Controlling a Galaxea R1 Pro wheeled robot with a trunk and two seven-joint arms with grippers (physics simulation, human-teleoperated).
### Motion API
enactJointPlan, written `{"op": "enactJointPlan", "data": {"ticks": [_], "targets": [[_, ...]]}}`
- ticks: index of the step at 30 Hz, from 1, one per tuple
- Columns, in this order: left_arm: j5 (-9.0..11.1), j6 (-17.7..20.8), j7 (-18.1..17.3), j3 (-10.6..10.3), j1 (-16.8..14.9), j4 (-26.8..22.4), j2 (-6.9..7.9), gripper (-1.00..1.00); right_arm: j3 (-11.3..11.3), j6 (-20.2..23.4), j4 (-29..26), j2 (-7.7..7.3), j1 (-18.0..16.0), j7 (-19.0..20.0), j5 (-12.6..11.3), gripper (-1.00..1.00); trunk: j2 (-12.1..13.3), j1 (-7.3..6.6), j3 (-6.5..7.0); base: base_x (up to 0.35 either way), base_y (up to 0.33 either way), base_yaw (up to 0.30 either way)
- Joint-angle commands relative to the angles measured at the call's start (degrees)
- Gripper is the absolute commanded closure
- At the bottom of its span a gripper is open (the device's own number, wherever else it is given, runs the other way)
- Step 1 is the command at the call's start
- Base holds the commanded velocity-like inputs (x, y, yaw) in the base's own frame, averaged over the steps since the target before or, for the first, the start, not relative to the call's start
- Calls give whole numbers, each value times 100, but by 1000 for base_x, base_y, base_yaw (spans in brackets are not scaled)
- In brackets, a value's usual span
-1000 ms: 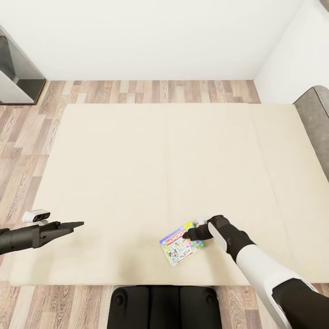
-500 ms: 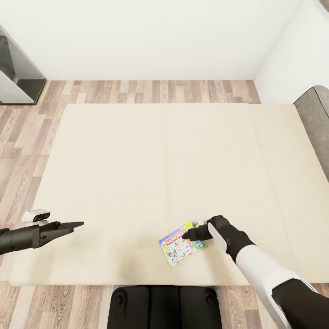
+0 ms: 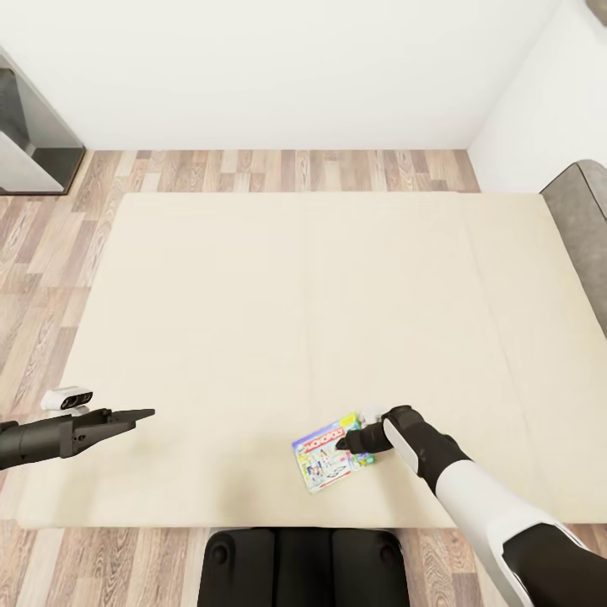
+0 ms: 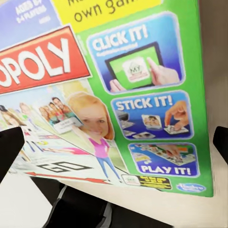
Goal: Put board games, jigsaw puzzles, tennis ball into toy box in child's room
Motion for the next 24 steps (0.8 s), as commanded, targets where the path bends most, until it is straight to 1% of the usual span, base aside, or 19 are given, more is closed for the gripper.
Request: {"op": "enactJointPlan", "data": {"ticks": [1,5,8,13,24], "targets": [[0,61,-20,-2,-2,-1,2,-100,29,17,-7,-7,4,24,11,-100,-9,3,-5,0,0,0],[0,61,-20,-2,-2,-1,2,-100,33,17,-7,-7,27,114,11,-100,-9,3,-2,0,0,0],[0,61,-20,-2,-2,-1,2,-100,35,17,-7,1,47,280,14,-100,-9,3,-2,0,0,0],[0,61,-20,-2,-2,-1,2,-100,36,17,-7,15,55,367,17,-100,-9,3,-1,0,0,0],[0,61,-20,-2,-2,-1,2,-100,36,9,-7,168,66,395,20,-100,-9,3,-1,0,0,0]]}}
